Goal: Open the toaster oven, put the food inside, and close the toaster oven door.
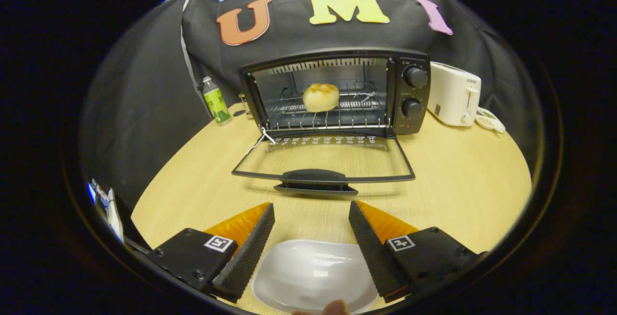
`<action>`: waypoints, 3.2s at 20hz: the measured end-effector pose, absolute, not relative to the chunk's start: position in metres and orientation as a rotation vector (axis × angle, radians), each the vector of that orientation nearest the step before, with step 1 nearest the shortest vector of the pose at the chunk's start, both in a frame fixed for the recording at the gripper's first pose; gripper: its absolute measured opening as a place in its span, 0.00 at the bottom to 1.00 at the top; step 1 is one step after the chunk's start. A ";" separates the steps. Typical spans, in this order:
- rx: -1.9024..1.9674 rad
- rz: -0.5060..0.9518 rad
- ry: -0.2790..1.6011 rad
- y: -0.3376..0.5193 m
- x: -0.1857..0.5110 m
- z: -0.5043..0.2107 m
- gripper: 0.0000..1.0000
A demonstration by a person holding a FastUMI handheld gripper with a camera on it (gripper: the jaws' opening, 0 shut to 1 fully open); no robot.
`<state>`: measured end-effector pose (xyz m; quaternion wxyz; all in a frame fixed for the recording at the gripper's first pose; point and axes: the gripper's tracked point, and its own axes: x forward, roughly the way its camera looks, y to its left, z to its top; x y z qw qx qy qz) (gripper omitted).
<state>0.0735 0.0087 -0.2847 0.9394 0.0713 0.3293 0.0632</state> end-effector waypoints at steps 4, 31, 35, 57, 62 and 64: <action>0.129 0.118 0.706 0.013 0.081 -0.293 1.00; 0.065 0.035 0.495 0.010 0.130 -0.210 1.00; 0.096 0.020 0.397 0.004 0.168 -0.171 1.00; 0.023 0.022 0.003 -0.017 0.010 0.007 1.00; 0.040 0.016 0.007 -0.020 -0.042 -0.004 1.00; 0.018 0.008 0.003 -0.022 -0.052 -0.008 1.00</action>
